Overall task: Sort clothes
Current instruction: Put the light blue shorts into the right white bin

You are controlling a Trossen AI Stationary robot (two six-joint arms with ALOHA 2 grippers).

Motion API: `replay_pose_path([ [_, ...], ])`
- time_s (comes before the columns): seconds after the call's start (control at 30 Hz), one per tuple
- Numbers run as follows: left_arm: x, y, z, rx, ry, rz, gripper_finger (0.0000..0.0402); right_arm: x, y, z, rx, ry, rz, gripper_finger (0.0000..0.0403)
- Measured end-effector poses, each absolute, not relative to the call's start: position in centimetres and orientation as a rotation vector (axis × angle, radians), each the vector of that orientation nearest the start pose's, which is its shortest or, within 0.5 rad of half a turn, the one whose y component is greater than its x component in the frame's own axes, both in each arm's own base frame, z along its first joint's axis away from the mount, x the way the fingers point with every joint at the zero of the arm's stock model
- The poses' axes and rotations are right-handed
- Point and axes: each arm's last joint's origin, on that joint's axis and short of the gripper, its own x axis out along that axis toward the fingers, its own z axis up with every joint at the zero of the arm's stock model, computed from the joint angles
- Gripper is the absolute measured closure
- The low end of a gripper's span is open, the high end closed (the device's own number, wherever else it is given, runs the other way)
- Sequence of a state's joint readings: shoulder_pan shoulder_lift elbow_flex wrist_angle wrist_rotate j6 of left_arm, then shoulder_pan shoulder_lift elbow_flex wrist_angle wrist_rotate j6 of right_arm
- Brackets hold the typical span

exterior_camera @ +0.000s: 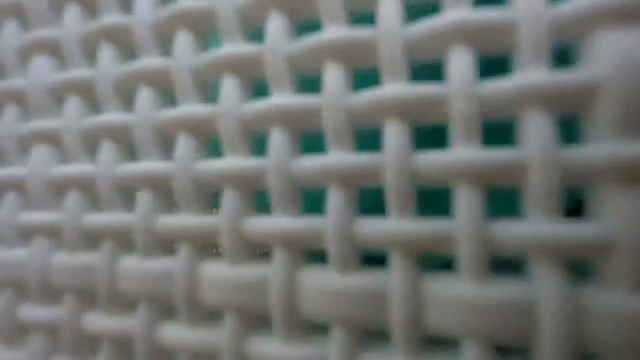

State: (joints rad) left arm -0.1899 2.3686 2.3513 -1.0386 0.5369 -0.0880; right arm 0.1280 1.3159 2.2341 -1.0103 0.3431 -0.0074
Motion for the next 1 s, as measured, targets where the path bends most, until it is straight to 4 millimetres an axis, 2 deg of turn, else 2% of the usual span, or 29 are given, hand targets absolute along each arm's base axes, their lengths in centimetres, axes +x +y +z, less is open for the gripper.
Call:
replay_pose_path([
  [0.1,49.7,-11.5,24.2,-0.258,1.108,-0.621,0.029,14.9,0.9,58.1,-0.028,0.09,-0.215,0.0184],
  [0.23,50.1,-11.8,23.1,-0.22,1.109,-0.582,0.0291,15.2,1.0,58.1,-0.015,0.093,-0.215,0.0184],
  [0.4,50.3,-11.4,23.0,-0.213,1.11,-0.557,0.0291,15.7,1.0,58.0,-0.012,0.096,-0.215,0.0184],
  [0.47,50.1,-11.1,23.5,-0.233,1.109,-0.559,0.0291,16.0,1.1,58.0,-0.012,0.095,-0.215,0.0184],
  [0.53,49.7,-10.8,25.2,-0.236,1.071,-0.554,0.0291,16.1,1.1,58.0,-0.011,0.093,-0.215,0.0184],
  [0.57,49.4,-10.6,26.7,-0.221,1.027,-0.549,0.0291,16.2,1.1,58.0,-0.012,0.096,-0.215,0.0184],
  [0.73,46.2,-9.4,37.1,-0.096,0.675,-0.451,0.0291,16.5,1.1,57.9,-0.013,0.098,-0.215,0.0184],
  [0.8,44.4,-9.0,40.1,-0.036,0.593,-0.345,0.0291,16.5,1.1,57.9,-0.013,0.097,-0.215,0.0184],
  [0.9,42.5,-8.2,42.3,0.073,0.556,-0.125,0.0291,16.5,1.1,57.9,-0.013,0.096,-0.215,0.0184],
  [1.0,42.0,-7.4,42.0,0.095,0.616,-0.038,0.0291,16.5,1.1,57.9,-0.012,0.094,-0.215,0.0184],
])
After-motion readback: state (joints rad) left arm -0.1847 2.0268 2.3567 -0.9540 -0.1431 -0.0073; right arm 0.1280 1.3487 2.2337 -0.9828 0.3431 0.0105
